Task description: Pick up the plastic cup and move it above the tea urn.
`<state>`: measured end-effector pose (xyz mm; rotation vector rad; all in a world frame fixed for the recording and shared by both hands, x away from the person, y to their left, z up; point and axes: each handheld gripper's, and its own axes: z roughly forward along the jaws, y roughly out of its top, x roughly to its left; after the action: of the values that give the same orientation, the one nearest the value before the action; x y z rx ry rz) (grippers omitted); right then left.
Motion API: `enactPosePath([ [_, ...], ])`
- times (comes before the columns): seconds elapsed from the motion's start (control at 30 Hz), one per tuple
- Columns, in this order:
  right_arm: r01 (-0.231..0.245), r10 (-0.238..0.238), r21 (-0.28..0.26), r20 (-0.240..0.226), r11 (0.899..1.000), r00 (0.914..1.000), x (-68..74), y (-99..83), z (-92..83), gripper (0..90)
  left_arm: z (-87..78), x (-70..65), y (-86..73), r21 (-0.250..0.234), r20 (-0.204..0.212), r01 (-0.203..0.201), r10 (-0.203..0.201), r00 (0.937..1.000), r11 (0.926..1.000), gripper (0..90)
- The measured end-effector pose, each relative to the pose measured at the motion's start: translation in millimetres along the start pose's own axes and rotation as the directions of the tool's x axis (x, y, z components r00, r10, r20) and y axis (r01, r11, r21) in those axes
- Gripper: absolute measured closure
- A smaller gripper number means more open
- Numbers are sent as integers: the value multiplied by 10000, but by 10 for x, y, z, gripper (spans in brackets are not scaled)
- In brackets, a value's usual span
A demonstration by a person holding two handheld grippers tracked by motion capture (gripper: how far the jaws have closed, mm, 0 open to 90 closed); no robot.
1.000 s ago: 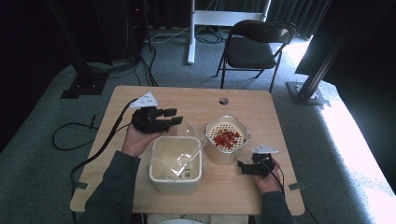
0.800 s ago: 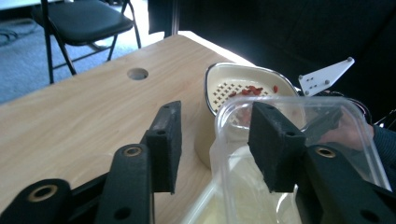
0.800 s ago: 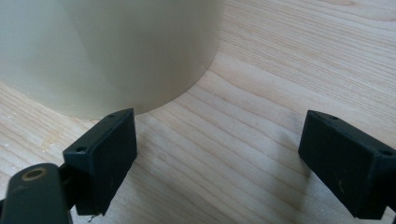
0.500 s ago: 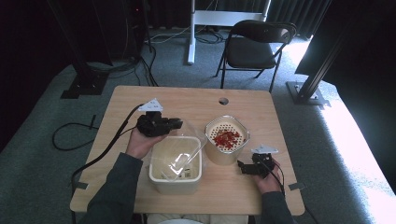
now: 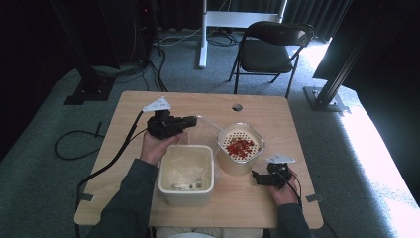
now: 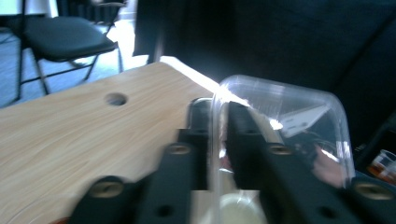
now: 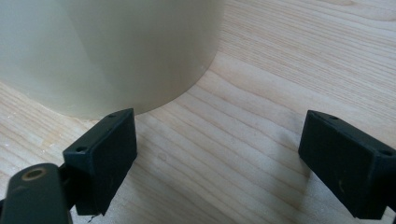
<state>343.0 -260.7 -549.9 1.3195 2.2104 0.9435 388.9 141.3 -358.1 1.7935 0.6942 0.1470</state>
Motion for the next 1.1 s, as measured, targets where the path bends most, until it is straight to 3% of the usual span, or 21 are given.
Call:
enactPosePath([
  [0.17, 2, -2, 1, -1, 10000, 10000, 0, 0, 0, 109, -50, -29, 26, -214, 4, -272, 272, 9996, 9994, 626],
  [0.33, -1, 1, 1, -2, 10000, 10000, 0, 0, 0, 110, -83, -53, 21, 45, 17, -593, 592, 9982, 9982, 590],
  [0.43, 3, -3, 7, -2, 10000, 10000, 0, 0, -1, 110, -51, -59, -19, 551, -340, -794, 814, 9961, 9953, 597],
  [0.5, -2, 2, -5, -1, 10000, 10000, 0, 0, 0, 109, -19, -55, -45, 738, -523, -859, 899, 9946, 9936, 639],
  [0.57, -2, 2, -7, -1, 10000, 10000, 0, 0, 1, 110, -4, -62, -54, 765, -752, -832, 890, 9932, 9936, 737],
  [0.73, -1, 1, -3, -1, 10000, 10000, 0, 0, 0, 110, -83, -80, -23, 180, -1449, -741, 760, 9865, 9971, 843],
  [0.97, 2, -2, -1, 0, 10000, 10000, 0, 0, 0, 110, -407, -71, -78, -792, -2121, -742, 560, 9756, 9941, 858],
  [1.1, 0, 0, 1, -1, 10000, 10000, 0, 0, 0, 110, -522, -71, -140, -934, -1918, -892, 700, 9789, 9916, 716],
])
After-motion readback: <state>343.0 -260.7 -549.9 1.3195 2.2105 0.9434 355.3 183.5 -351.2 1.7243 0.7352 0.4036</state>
